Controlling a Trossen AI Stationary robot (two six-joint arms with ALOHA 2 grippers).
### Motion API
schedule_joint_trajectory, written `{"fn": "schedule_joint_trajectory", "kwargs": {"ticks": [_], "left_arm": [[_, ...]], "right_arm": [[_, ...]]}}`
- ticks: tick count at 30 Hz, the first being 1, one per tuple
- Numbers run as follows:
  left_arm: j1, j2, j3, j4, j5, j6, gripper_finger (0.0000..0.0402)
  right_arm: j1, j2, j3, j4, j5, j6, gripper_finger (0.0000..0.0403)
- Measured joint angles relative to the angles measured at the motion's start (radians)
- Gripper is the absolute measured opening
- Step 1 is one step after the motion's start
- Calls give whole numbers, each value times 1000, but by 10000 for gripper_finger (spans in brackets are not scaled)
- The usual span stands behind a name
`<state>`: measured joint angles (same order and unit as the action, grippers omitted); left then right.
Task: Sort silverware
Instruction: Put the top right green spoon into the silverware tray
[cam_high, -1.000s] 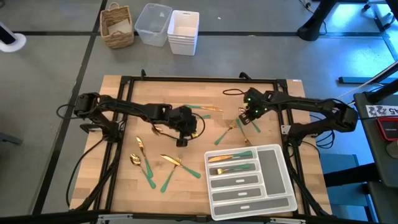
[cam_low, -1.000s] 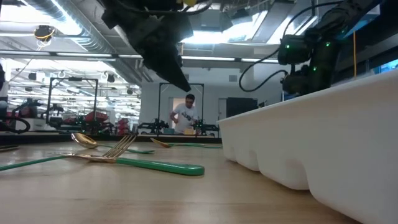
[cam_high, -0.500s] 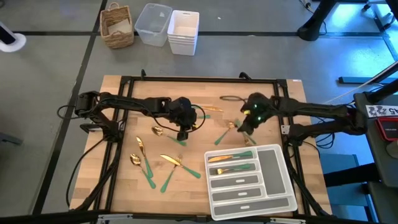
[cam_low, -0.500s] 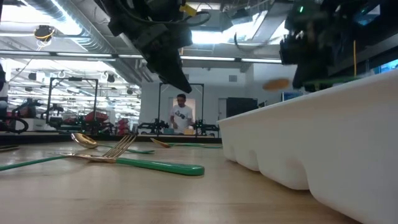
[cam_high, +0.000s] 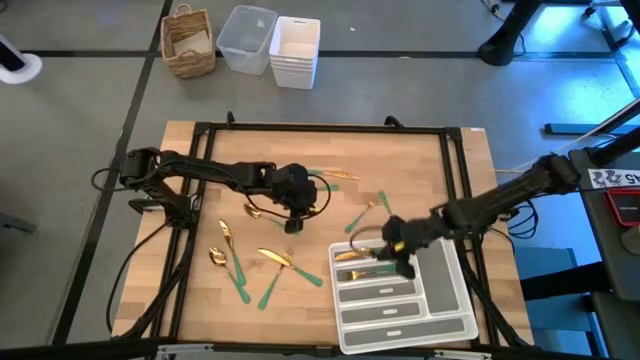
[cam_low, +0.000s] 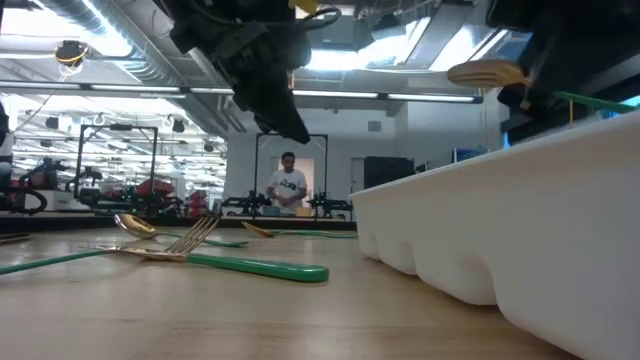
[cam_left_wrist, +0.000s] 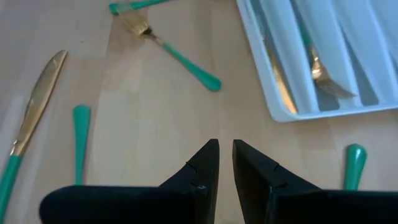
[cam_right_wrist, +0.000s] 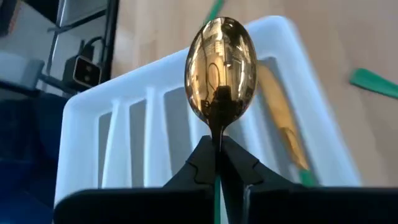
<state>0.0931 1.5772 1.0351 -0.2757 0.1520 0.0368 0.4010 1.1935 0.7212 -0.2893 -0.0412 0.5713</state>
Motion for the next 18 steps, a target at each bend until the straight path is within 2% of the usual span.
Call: {"fn": "schedule_joint_trajectory", "kwargs": {"ticks": [8, 13, 18], "left_arm": [[-20, 0, 0, 33, -1, -20, 40], [-34, 0, 0, 29, -1, -40, 40], [-51, 0, 0, 27, -2, -41, 40]], "right_arm": [[164, 197, 0, 259, 44, 0, 4], [202, 293, 0, 259, 86, 0, 5], [202, 368, 0, 258, 83, 0, 12]]}}
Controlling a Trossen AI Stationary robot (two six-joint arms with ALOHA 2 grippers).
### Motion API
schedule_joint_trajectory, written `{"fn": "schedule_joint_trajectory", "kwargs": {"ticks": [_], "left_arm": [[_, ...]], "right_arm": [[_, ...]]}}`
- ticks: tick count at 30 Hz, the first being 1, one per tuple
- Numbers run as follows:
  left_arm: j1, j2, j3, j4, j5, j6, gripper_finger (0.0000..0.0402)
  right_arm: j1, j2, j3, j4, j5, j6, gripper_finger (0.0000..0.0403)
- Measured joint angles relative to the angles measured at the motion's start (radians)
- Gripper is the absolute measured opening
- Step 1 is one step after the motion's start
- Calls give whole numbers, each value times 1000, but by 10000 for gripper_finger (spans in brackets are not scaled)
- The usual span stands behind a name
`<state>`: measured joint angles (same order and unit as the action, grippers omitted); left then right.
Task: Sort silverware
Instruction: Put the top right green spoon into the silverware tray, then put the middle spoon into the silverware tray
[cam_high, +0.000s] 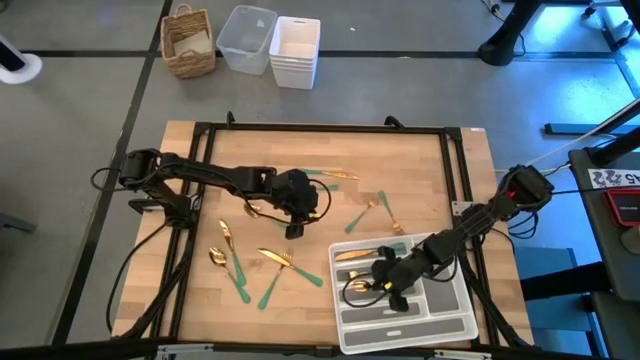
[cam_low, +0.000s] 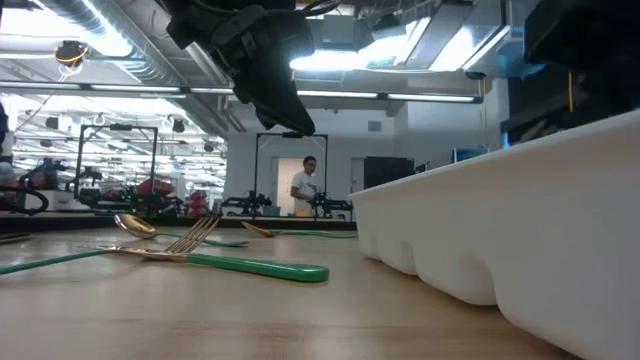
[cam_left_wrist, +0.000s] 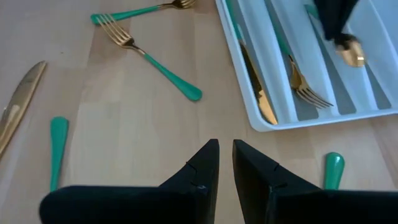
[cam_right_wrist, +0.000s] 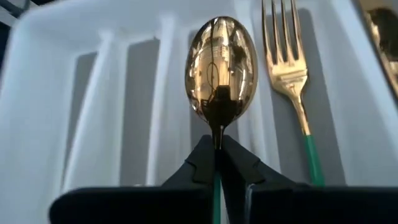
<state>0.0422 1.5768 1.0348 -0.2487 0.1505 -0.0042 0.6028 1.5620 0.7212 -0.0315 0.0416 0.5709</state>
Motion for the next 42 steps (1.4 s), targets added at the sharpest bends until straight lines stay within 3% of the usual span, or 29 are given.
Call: {"fn": "schedule_joint_trajectory", "kwargs": {"ticks": [17, 25, 29, 35, 42], "left_arm": [[-23, 0, 0, -22, -3, -30, 40], [-23, 0, 0, -290, -2, 7, 40], [-23, 0, 0, -440, -3, 4, 40], [-23, 0, 0, -500, -70, 11, 46], [-22, 22, 0, -581, -162, 49, 107]], "right_arm": [[0, 28, 1, -15, -44, 0, 79], [-1, 23, 41, -64, -51, -4, 80], [-1, 22, 122, -167, -51, -76, 80], [-1, 22, 284, -393, -10, -177, 80], [-1, 21, 443, -641, 79, -190, 80]]}}
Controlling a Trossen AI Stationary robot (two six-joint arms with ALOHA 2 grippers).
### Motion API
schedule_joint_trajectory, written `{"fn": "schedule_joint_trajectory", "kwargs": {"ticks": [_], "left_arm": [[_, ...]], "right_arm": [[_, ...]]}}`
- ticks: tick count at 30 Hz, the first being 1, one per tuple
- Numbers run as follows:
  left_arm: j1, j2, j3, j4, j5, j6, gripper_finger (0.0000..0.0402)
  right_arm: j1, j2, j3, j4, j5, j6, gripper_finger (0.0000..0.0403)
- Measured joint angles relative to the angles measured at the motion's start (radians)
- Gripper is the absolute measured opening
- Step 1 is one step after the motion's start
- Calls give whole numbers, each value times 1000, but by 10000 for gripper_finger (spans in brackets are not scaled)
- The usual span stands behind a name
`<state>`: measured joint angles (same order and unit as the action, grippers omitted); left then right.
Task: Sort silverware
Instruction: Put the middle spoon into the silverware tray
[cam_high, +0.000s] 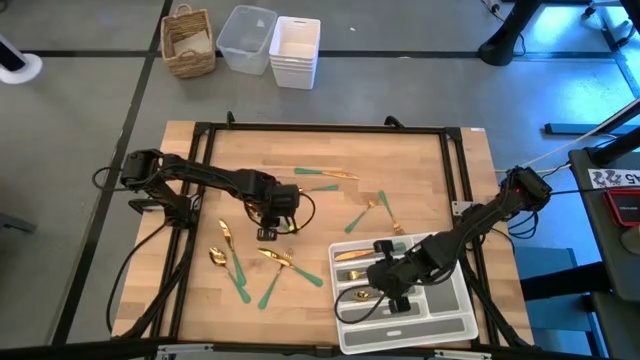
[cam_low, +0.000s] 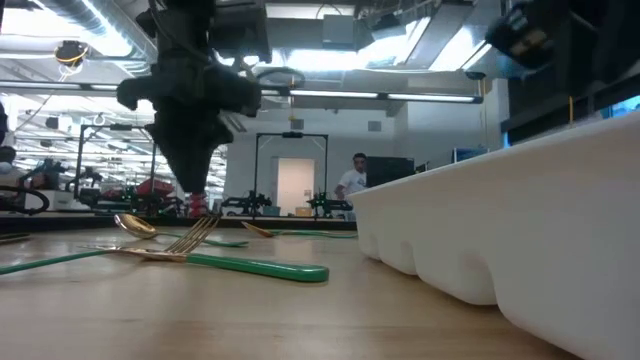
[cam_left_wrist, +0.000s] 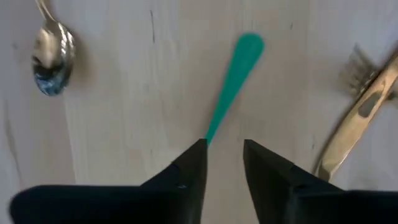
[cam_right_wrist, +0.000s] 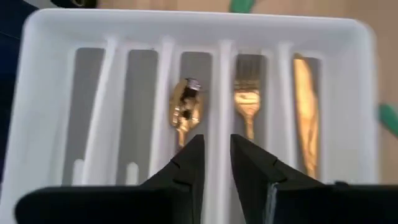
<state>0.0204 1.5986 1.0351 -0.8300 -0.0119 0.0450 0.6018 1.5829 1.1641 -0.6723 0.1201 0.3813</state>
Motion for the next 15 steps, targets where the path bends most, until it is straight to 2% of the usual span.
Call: {"fn": "schedule_joint_trajectory", "kwargs": {"ticks": [4, 9, 15], "left_arm": [[0, 25, -17, 0, -2, 84, 138], [0, 52, -76, 11, -5, 156, 146], [1, 64, -140, 44, -137, 153, 136]], "right_arm": [[0, 0, 52, -92, 49, -16, 80], [0, 0, 66, -113, 78, -22, 80], [0, 0, 66, -125, 92, -26, 80]]}}
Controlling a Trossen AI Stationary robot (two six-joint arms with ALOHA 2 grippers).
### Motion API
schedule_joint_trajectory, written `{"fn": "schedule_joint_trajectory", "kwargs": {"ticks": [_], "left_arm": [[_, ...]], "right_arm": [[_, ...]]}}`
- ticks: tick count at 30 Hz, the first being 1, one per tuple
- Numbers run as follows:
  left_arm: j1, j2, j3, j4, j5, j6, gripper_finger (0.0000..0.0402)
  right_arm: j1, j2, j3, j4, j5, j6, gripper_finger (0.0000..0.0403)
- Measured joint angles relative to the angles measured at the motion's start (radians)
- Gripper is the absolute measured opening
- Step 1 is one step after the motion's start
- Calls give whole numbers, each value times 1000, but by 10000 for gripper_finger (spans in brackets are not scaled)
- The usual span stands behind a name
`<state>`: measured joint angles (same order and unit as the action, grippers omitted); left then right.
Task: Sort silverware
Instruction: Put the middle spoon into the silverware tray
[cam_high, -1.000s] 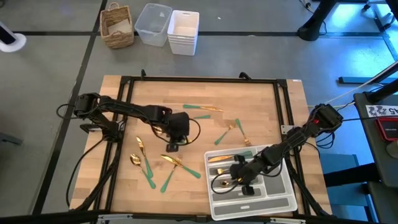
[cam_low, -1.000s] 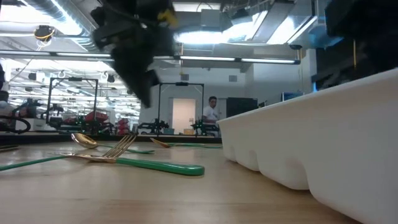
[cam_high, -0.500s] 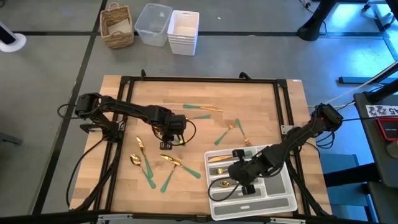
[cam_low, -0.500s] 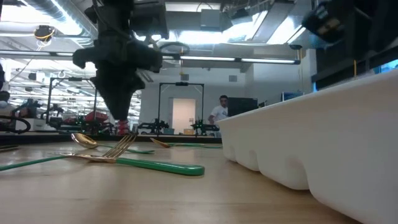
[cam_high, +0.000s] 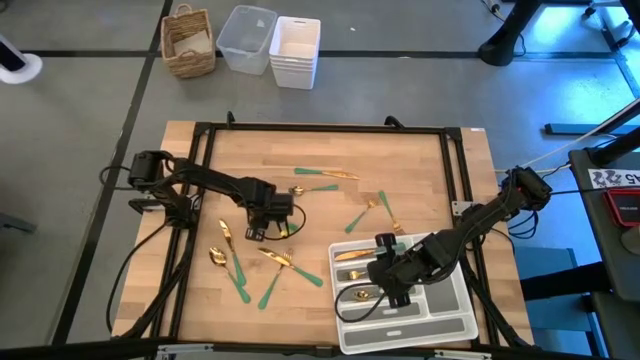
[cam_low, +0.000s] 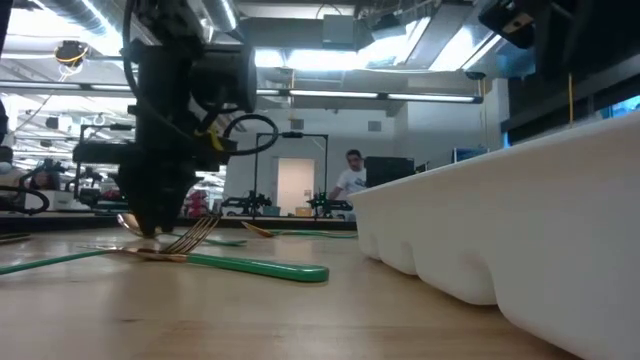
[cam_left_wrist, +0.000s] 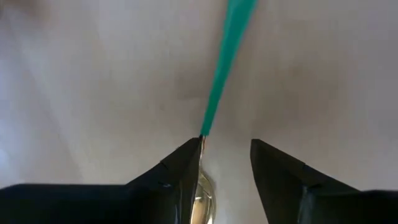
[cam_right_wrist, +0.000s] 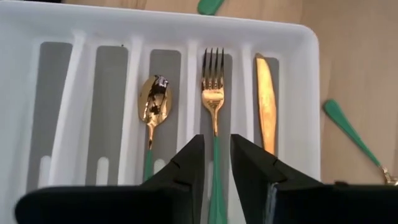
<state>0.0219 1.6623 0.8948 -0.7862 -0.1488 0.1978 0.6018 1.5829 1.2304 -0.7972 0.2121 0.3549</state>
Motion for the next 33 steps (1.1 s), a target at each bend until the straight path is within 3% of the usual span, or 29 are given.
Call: {"fn": "schedule_joint_trajectory", "kwargs": {"ticks": [23, 33], "left_arm": [[40, -21, 21, 46, 6, 24, 131], [77, -17, -31, 126, 15, 37, 131]], "right_arm": [[0, 0, 0, -13, 21, -2, 80], [0, -3, 0, -24, 21, -2, 80]]}}
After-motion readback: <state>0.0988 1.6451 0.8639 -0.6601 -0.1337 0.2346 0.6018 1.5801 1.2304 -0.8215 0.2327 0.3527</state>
